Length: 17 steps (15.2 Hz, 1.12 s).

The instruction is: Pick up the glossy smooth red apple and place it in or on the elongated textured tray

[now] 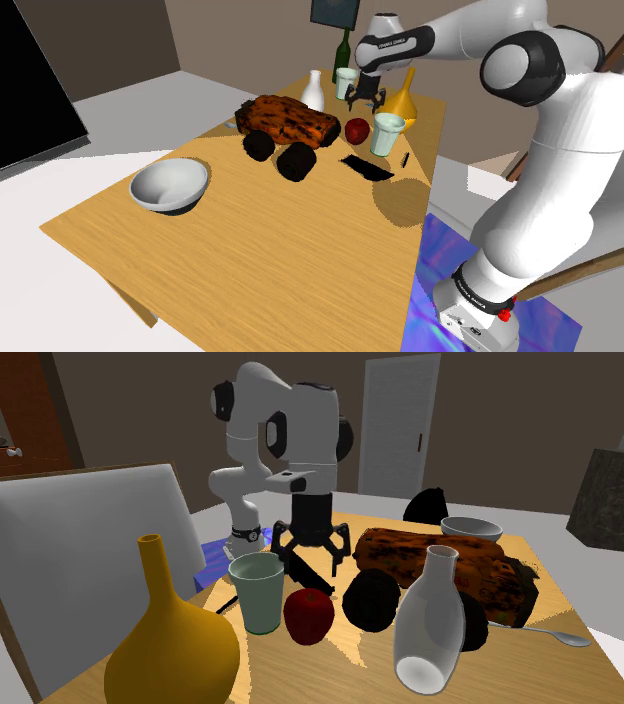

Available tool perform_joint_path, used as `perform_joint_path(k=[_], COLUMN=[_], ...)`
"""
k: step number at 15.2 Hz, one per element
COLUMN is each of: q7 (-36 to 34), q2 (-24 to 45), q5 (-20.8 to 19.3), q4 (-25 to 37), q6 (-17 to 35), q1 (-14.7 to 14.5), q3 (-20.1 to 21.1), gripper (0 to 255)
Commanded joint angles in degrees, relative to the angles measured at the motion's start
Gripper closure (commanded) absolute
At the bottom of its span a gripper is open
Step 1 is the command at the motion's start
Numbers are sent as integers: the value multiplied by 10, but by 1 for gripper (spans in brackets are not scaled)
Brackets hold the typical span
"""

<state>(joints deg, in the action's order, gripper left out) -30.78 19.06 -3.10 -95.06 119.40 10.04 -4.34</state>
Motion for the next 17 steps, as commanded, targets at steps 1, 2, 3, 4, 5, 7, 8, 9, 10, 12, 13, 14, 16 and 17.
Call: perform_joint_path(k=[1, 2, 3, 4, 5, 7, 8, 9, 10, 12, 13, 14, 16, 17], q7=[-1, -1, -1, -1, -1, -1, -1, -1, -1, -1, -1, -1, -1, -2], q2=[8, 11, 15, 18, 23, 23, 23, 23, 23, 23, 23, 22, 22, 22], q5=[0, 0, 0, 0, 1, 1, 1, 1, 1, 1, 1, 1, 0, 0], q4=[-2, -5, -8, -11, -15, -15, -15, -15, -15, -15, -15, -16, -15, -15], q6=[10, 16, 22, 28, 38, 38, 38, 38, 38, 38, 38, 38, 37, 37], q1=[1, 1, 1, 2, 2, 2, 2, 2, 3, 3, 3, 2, 2, 2], q3=[-1, -1, -1, -1, -1, -1, -1, -1, -1, -1, -1, -1, -1, -1], gripper=[0, 0, 0, 0, 0, 0, 0, 0, 0, 0, 0, 255, 255, 255])
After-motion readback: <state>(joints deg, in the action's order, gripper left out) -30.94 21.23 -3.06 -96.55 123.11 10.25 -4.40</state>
